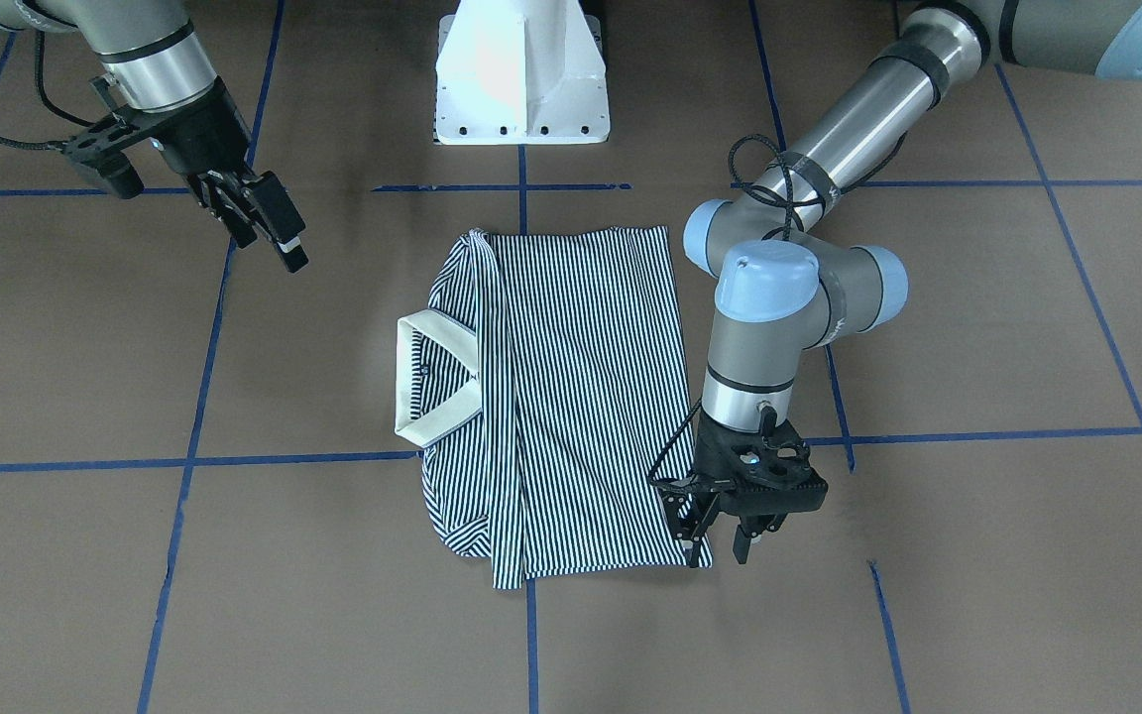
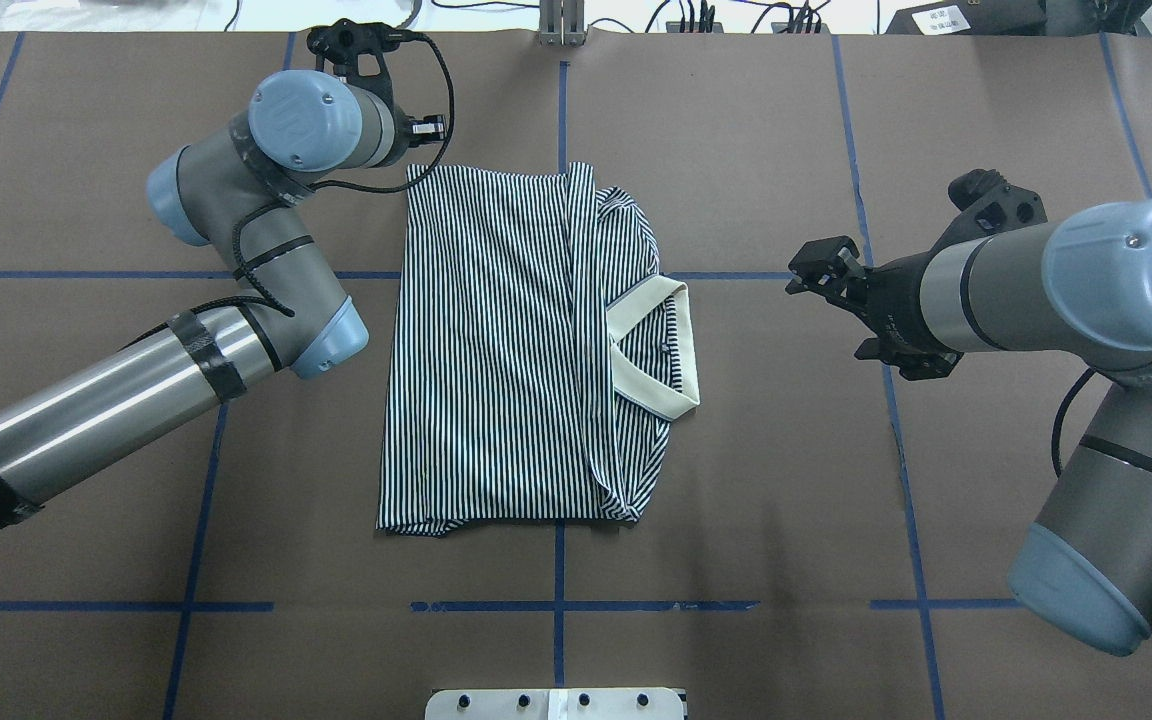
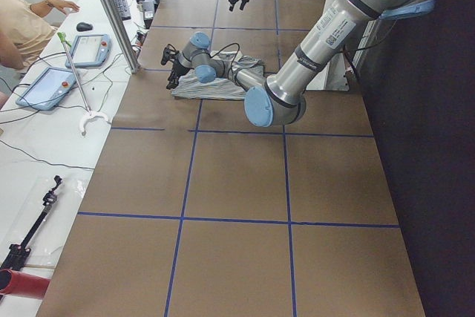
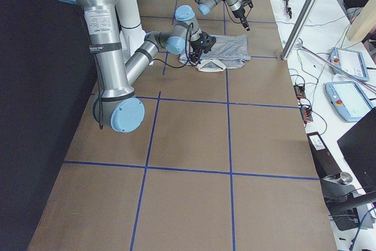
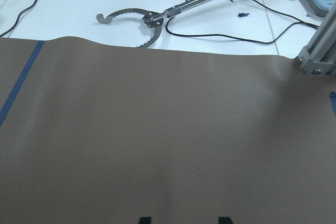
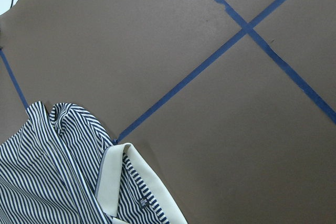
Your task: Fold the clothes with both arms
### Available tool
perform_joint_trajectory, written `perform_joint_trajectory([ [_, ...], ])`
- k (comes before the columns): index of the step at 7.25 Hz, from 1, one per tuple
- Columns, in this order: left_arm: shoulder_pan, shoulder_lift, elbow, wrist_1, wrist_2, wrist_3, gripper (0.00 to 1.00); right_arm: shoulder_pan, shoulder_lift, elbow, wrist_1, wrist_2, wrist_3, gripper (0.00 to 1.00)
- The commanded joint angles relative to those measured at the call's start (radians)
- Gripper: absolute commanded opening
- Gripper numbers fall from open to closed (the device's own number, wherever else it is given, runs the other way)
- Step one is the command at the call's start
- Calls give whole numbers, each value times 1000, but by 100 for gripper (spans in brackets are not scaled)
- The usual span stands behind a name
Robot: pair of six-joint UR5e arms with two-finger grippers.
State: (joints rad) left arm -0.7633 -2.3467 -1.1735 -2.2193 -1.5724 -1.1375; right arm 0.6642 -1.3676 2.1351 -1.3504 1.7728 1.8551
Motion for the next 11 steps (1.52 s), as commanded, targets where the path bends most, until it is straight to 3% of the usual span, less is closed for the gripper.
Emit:
perform_joint_trajectory([
  [1, 1, 44, -66, -2, -72, 2, 58, 0, 2, -14, 1, -27, -4, 100],
  [5, 2, 53, -69, -19, -77, 4, 59, 0, 85, -93, -1, -27, -31, 100],
  [9, -98, 102, -98, -13, -237, 97, 58, -105, 150, -119, -15, -41, -25, 100],
  [11, -117, 179, -205, -10, -285, 117, 58, -176, 223, -199, -16, -102, -20, 100],
])
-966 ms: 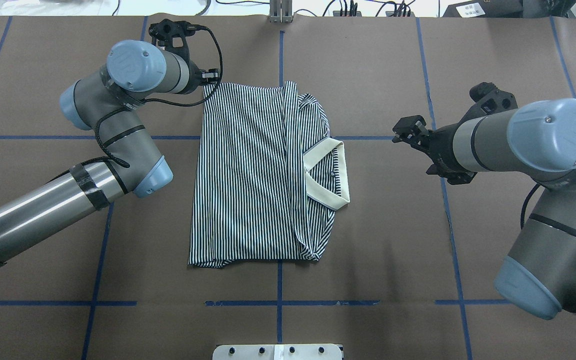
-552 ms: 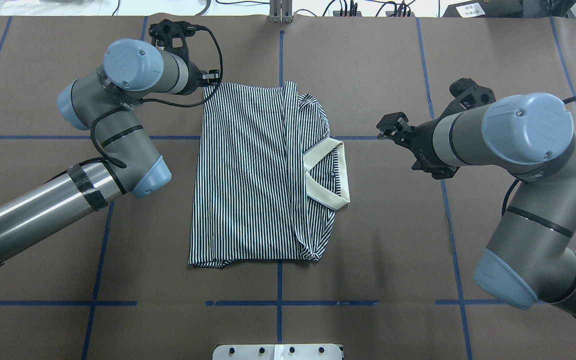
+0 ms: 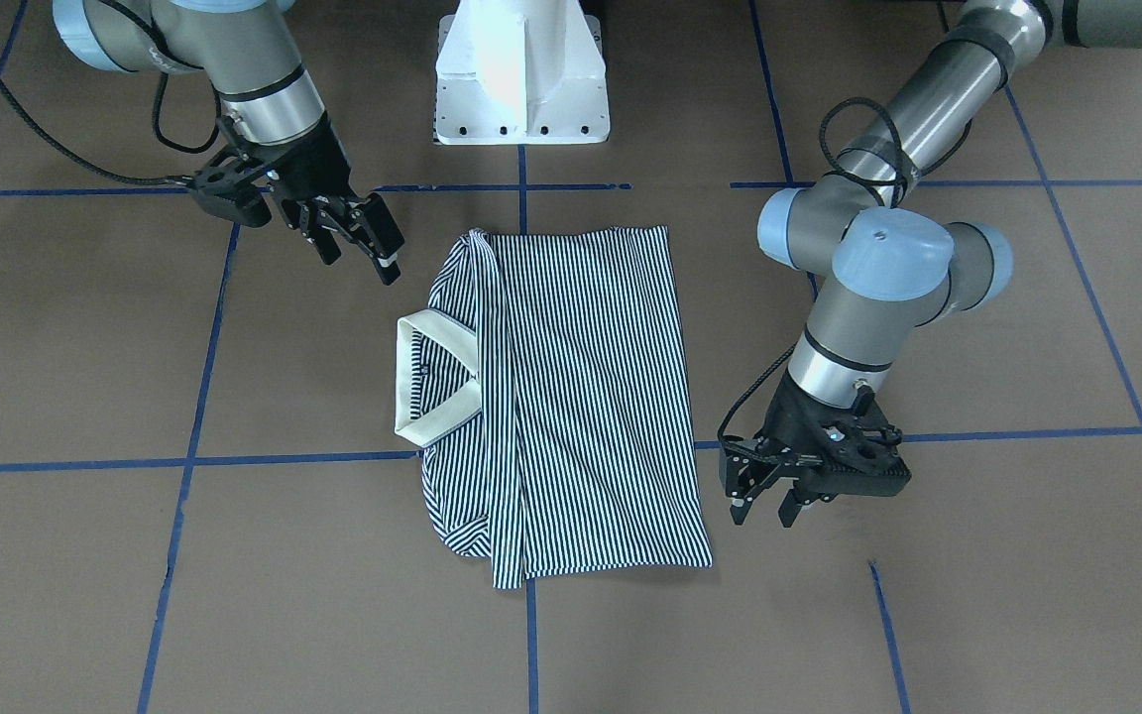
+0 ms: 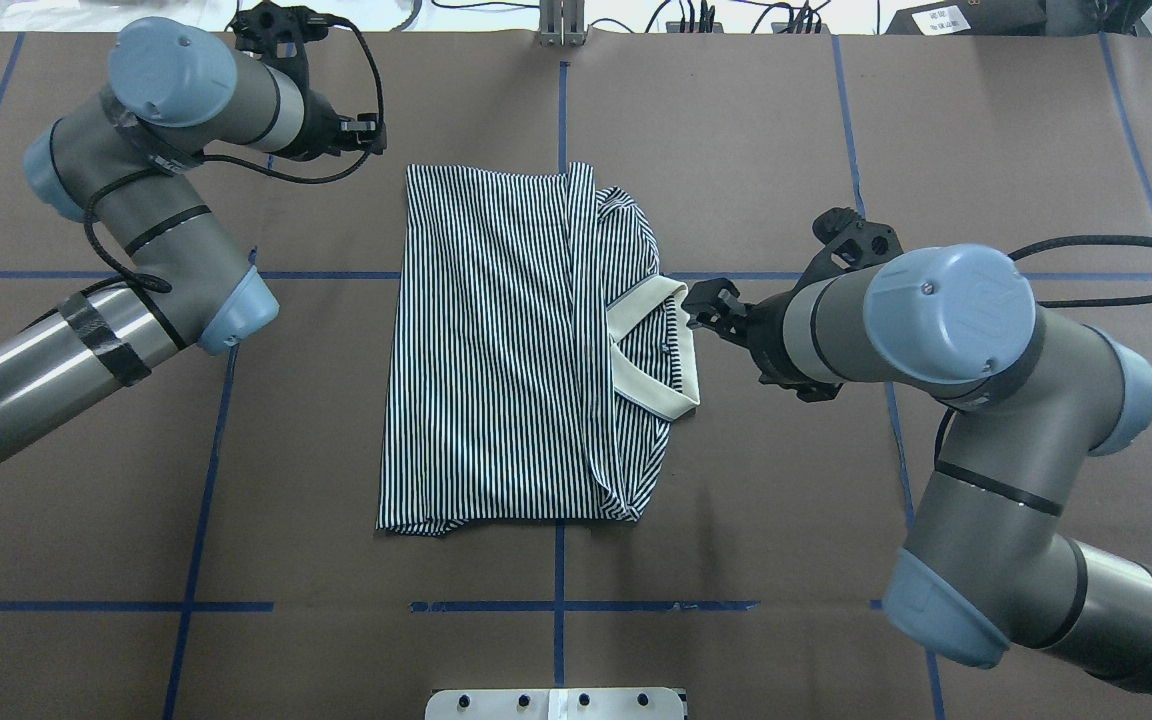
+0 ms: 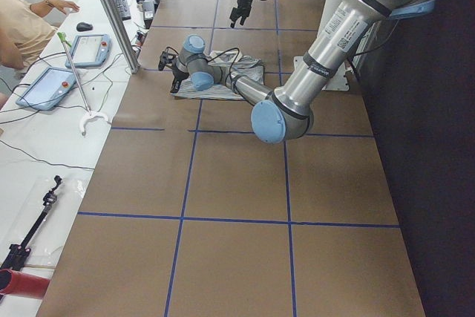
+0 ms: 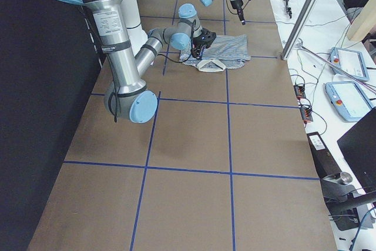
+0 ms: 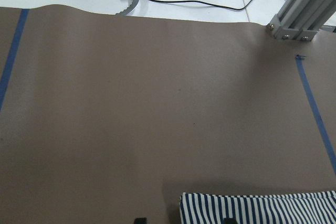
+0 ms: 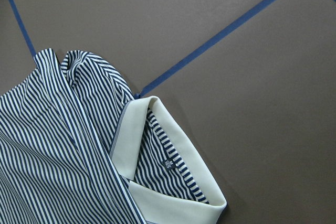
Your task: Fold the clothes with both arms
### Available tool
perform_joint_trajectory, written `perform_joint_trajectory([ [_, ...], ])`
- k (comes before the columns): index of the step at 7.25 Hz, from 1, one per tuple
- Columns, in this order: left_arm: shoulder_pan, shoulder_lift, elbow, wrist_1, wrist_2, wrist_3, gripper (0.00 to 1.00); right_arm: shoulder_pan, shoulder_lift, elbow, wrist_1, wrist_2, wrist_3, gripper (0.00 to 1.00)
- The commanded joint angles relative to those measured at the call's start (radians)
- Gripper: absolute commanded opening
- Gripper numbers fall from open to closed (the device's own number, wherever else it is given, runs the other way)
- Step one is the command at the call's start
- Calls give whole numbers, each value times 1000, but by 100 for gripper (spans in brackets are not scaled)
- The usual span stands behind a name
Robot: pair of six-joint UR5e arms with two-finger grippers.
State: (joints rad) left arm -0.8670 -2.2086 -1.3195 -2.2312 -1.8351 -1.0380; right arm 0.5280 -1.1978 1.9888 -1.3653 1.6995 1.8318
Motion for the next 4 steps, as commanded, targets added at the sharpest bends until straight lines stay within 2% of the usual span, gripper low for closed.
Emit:
perform_joint_trajectory([
  [1, -15, 62, -96, 5, -23, 18, 58, -68, 116, -126, -1, -44, 3, 100],
  [2, -15, 72, -102, 5, -23, 18, 58, -106, 145, -157, -1, -82, -6, 100],
  [4, -15, 75, -104, 5, -21, 18, 59, -150, 153, -166, -1, -86, -43, 100],
])
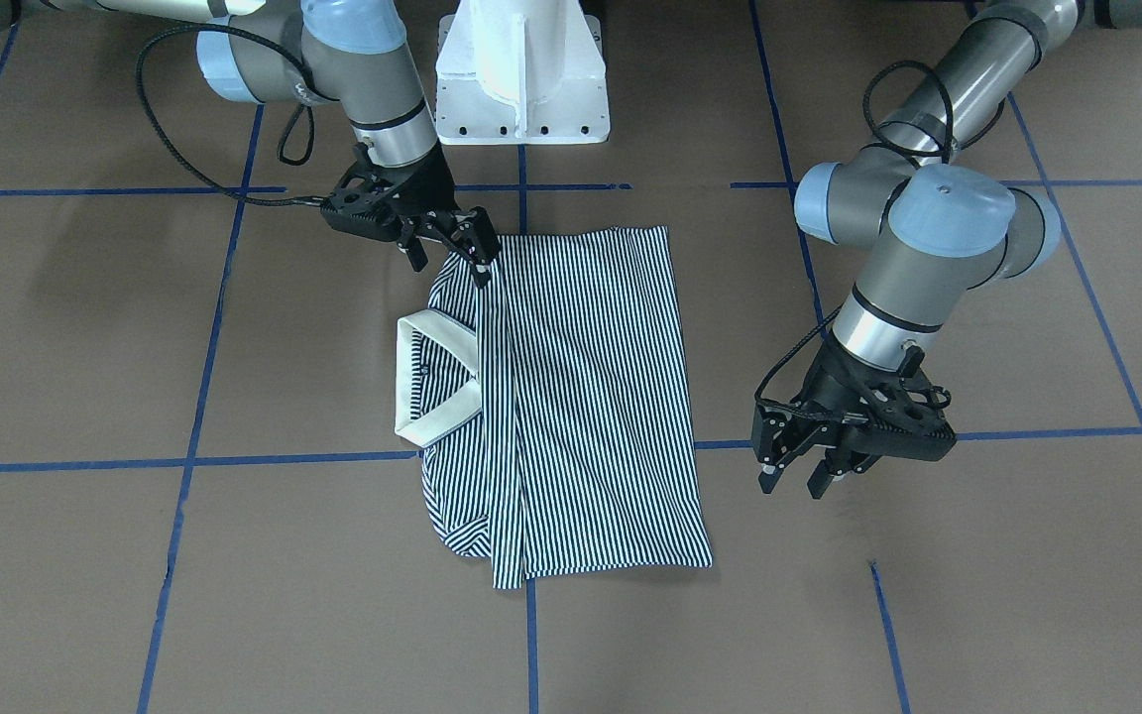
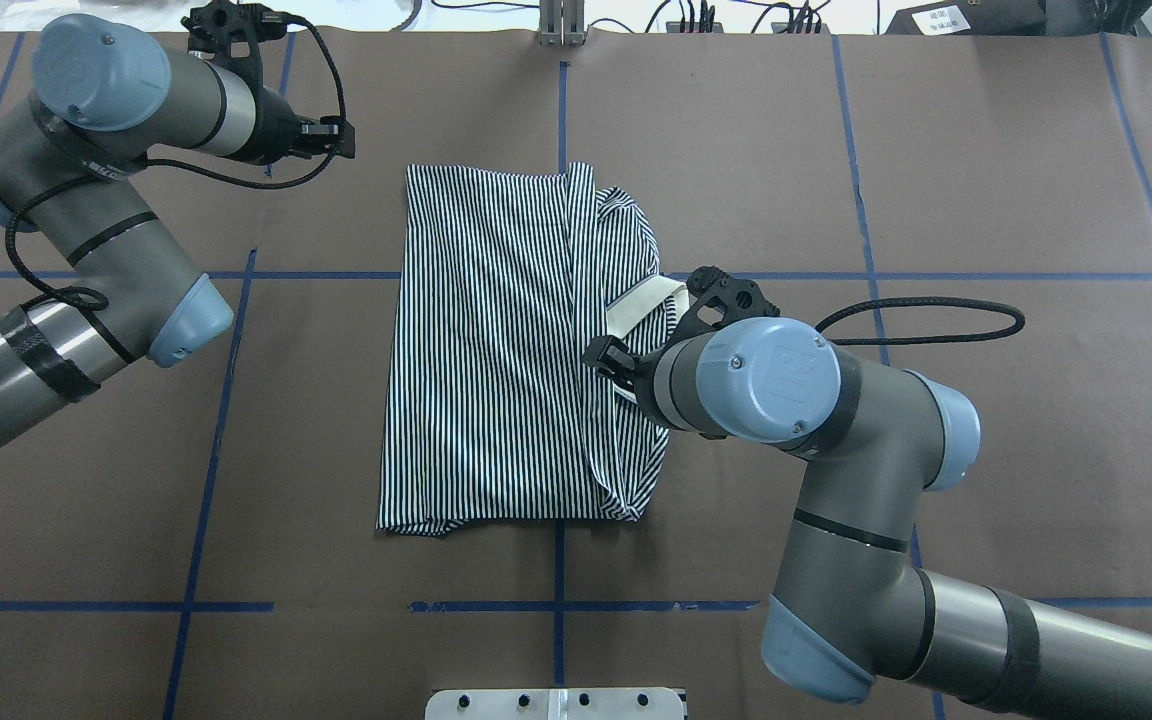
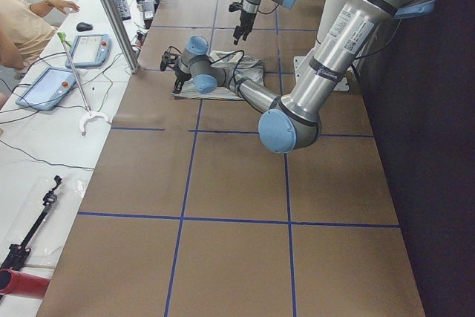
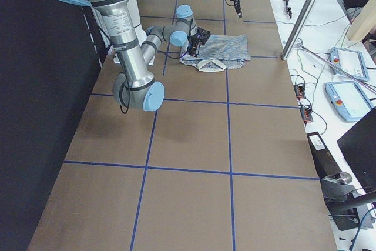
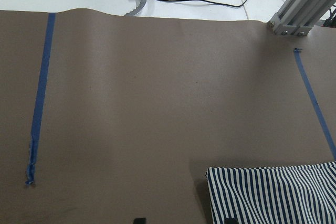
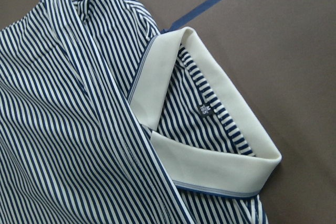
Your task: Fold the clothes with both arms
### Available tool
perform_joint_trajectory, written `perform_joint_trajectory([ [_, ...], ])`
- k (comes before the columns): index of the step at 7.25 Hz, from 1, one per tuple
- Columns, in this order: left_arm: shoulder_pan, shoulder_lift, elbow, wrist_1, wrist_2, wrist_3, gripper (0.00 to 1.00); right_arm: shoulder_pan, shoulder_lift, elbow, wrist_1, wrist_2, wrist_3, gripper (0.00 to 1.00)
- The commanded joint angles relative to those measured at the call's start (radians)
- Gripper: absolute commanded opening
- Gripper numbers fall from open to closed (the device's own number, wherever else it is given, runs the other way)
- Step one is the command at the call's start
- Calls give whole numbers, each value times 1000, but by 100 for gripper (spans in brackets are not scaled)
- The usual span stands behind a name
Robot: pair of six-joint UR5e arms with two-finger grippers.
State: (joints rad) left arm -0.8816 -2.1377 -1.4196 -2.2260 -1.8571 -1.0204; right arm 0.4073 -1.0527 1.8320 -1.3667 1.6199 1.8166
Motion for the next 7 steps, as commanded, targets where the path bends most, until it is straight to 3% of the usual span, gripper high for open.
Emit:
perform_joint_trajectory([
  [1, 0, 5, -7, 0, -1, -1, 59, -47, 7, -23, -5, -6, -105, 100],
  [3, 0, 18, -18, 0, 1, -7, 59, -67, 71, -51, -122, -3, -274, 100],
  [7, 0, 25, -32, 0, 1, -12, 61, -90, 92, -103, -138, -2, -447, 100],
])
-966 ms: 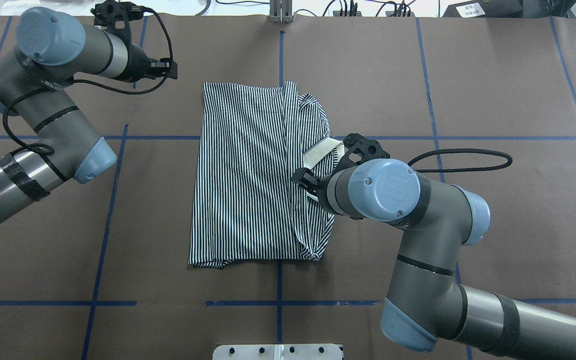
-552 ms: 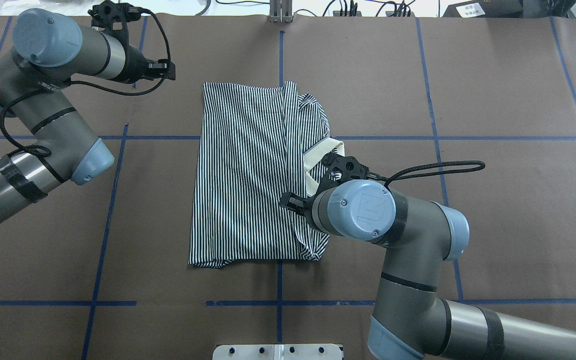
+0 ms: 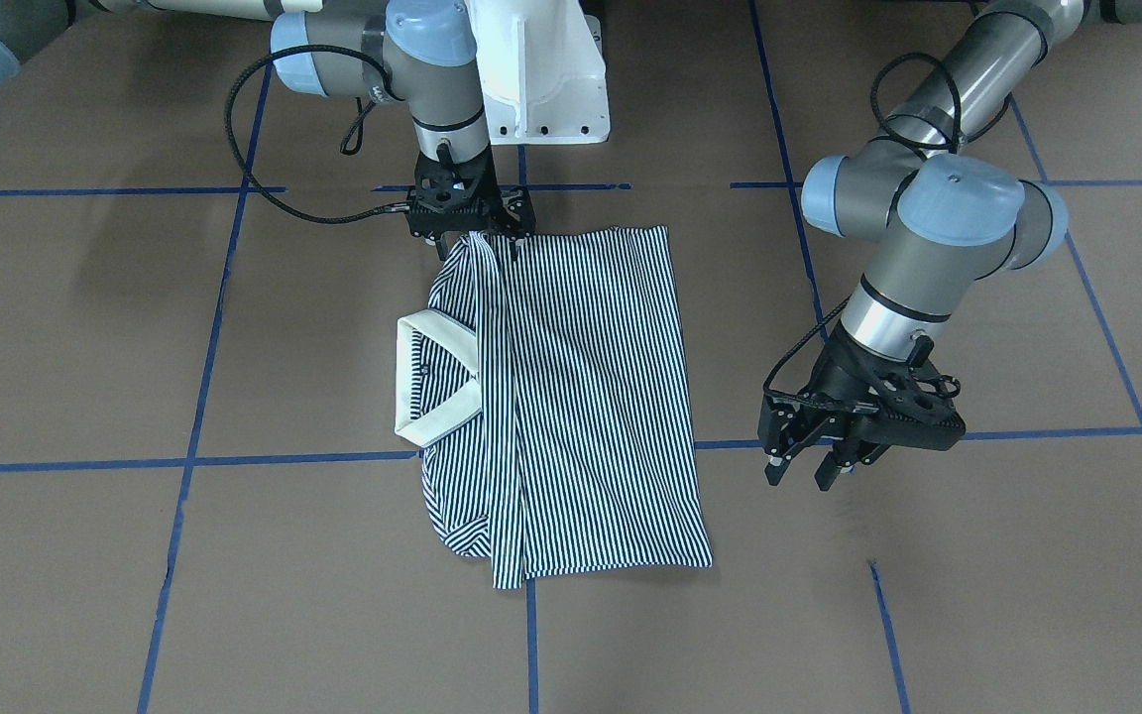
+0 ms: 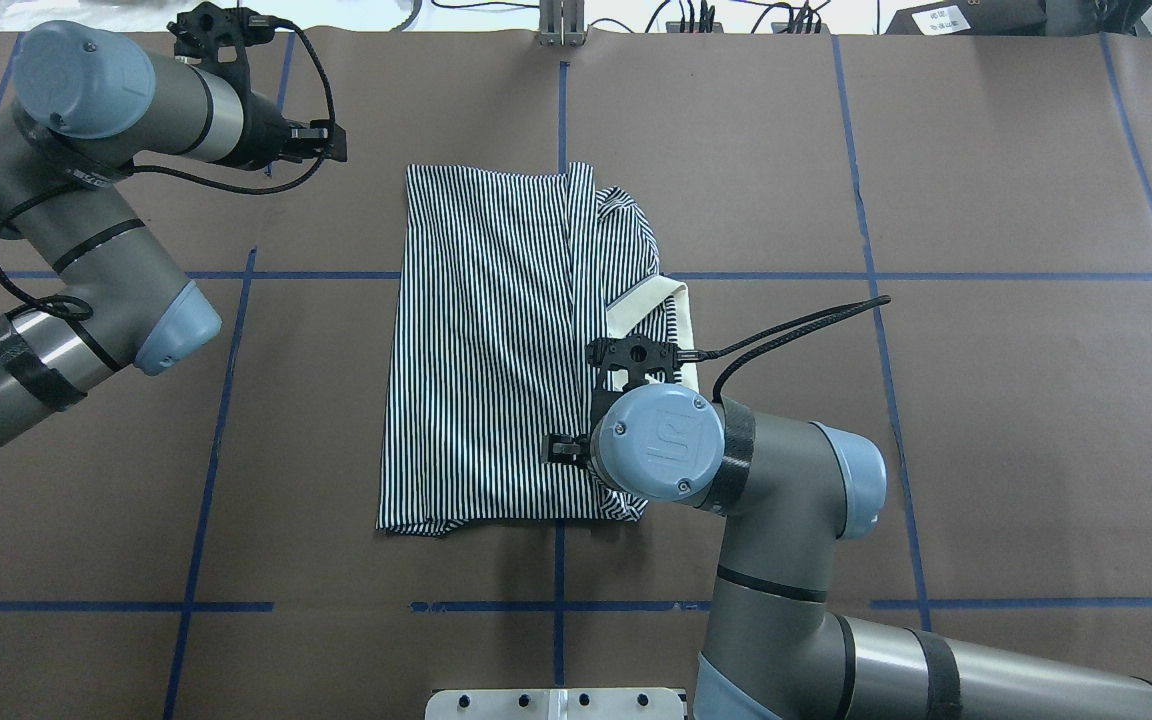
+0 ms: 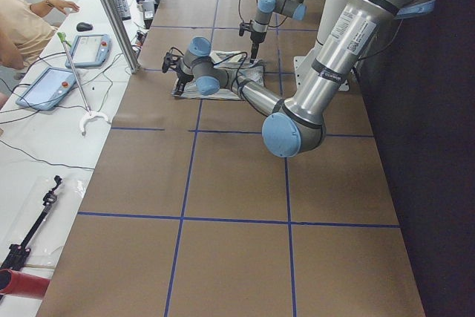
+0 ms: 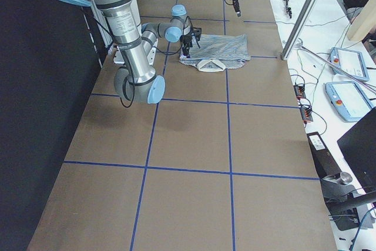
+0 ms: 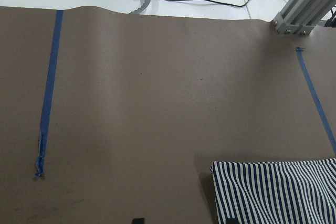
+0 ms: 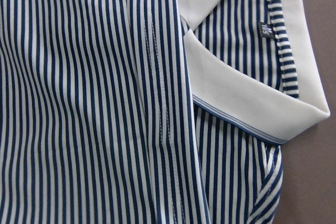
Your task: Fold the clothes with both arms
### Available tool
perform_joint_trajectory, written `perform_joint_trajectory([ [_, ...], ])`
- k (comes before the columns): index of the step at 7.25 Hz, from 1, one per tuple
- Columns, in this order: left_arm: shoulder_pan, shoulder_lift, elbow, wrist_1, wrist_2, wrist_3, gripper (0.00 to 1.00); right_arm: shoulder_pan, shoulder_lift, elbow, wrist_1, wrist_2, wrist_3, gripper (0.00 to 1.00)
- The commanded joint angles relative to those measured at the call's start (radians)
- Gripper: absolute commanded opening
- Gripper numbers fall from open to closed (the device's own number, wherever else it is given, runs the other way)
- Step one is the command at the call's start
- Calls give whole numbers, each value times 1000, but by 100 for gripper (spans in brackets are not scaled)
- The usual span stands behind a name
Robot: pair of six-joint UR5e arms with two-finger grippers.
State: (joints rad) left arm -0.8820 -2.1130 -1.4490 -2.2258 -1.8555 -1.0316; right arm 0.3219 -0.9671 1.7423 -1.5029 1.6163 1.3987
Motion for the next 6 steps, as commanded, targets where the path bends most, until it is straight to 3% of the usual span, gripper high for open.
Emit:
perform_joint_trajectory([
  [1, 0, 2, -1, 2, -1, -1, 61, -12, 1, -13, -2, 4, -29, 100],
  [6, 0, 11, -16, 2, -1, -1, 61, -17, -8, 17, -69, 7, -26, 97],
])
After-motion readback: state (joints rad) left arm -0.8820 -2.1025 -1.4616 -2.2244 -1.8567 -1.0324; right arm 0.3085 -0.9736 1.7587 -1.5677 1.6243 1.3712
